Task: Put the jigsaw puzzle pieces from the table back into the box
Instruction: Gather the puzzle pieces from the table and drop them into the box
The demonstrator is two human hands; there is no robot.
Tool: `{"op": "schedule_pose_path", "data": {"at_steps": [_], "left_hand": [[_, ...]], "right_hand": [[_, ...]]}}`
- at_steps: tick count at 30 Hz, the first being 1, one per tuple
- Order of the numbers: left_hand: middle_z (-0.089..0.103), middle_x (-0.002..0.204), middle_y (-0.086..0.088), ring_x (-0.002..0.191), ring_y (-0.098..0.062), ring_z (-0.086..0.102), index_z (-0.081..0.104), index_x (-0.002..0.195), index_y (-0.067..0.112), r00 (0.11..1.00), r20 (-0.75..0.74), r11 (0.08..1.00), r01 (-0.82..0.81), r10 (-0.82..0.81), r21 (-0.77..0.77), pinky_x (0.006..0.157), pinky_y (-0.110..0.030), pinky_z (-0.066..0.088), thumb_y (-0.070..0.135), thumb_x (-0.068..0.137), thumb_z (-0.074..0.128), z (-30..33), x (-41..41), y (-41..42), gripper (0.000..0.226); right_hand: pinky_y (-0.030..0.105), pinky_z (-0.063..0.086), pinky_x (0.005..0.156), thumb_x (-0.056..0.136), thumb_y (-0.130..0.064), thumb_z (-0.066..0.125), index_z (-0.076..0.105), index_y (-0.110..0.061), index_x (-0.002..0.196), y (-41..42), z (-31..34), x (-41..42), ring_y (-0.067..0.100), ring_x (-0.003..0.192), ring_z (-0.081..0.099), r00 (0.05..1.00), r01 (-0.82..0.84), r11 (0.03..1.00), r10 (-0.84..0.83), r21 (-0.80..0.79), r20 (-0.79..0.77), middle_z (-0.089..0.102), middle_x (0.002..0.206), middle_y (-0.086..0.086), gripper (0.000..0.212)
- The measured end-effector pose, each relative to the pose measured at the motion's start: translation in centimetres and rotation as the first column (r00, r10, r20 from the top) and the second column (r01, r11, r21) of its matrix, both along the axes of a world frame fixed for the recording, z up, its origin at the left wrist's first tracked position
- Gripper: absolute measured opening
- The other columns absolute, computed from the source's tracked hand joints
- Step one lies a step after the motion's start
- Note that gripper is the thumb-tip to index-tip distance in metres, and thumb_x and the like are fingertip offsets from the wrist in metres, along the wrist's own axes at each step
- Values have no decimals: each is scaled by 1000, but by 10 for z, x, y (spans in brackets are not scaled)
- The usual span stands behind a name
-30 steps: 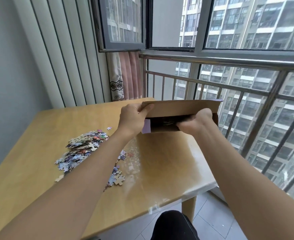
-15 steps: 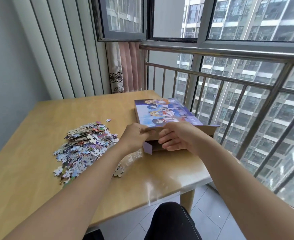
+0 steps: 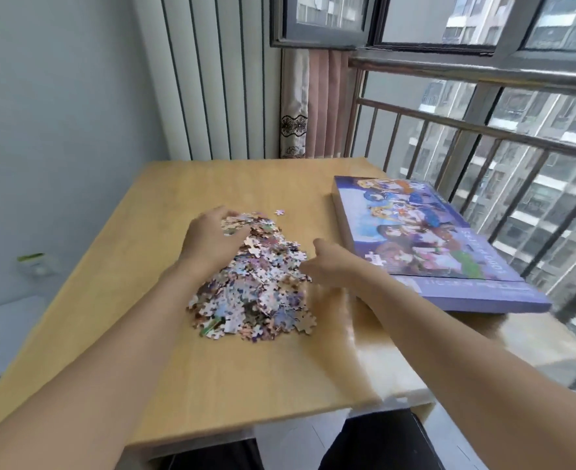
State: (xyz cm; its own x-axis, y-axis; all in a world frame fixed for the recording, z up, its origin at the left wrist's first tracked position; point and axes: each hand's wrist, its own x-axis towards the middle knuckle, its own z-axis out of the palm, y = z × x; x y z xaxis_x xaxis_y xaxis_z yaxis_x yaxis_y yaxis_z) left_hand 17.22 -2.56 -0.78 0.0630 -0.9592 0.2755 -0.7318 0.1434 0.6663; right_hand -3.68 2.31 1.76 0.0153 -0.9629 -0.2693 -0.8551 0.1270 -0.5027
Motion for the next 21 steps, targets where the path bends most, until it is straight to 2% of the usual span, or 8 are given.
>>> {"op": "schedule_pose_path", "data": {"at_steps": [2,5,7,9,11,15,18,21], "left_hand": [[53,142,-8,131,-30,48,57,136,22,992,69,993,-110,107,41,107,-39,40,53,92,62,-18,23,-7,55],[41,152,-7,140,-29,36,43,149,20,988,54,982,-152,147,115,114,-41,31,62,93,53,-42,42,-10,70],[39,154,-4,142,-25,36,39,152,22,991,-12,981,-131,134,141,115,-40,30,64,94,49,-51,45,-10,73],[41,156,-1,141,-22,40,38,152,25,993,-74,985,-82,94,149,115,-40,33,66,93,48,-56,45,-11,73],[42,155,3,140,-20,42,39,151,31,990,-130,988,-28,48,152,113,-39,36,68,93,47,-57,43,-10,70],[41,155,11,143,-16,38,43,147,38,978,-207,984,47,-10,174,110,-36,33,63,92,54,-54,46,-9,61],[42,154,10,142,-15,38,45,144,40,962,-265,979,109,-61,171,105,-31,33,53,89,66,-52,54,-14,60],[47,150,12,138,-11,41,49,140,41,954,-292,983,120,-75,140,108,-32,35,44,86,73,-53,59,-18,59]], "right_hand": [[28,40,62,96,-27,55,49,3,129,-8,-9,14,24,88,57,996,48,997,-52,56,66,61,105,11,45],[31,45,68,98,-21,57,53,4,131,-14,-12,29,22,83,59,978,47,995,-65,93,198,60,98,10,41],[40,55,83,98,-19,55,51,3,137,-19,-5,36,28,100,65,975,51,998,-59,44,216,64,114,16,44],[48,53,97,96,-19,56,55,3,133,-38,-2,37,33,112,63,981,73,993,-55,-91,188,63,125,21,44],[49,50,102,96,-19,56,58,5,129,-64,0,33,34,116,61,983,87,984,-60,-152,175,63,128,22,41],[39,46,107,97,-23,60,42,-7,149,-119,-5,31,29,126,54,965,67,995,-46,-70,260,52,144,15,57],[38,34,114,101,-33,55,29,-15,157,-147,-18,37,28,142,40,960,-4,1000,5,-6,279,37,158,10,64],[40,28,119,100,-45,55,32,-16,156,-164,-29,47,25,145,35,957,-98,995,103,-33,270,32,161,6,68]]}}
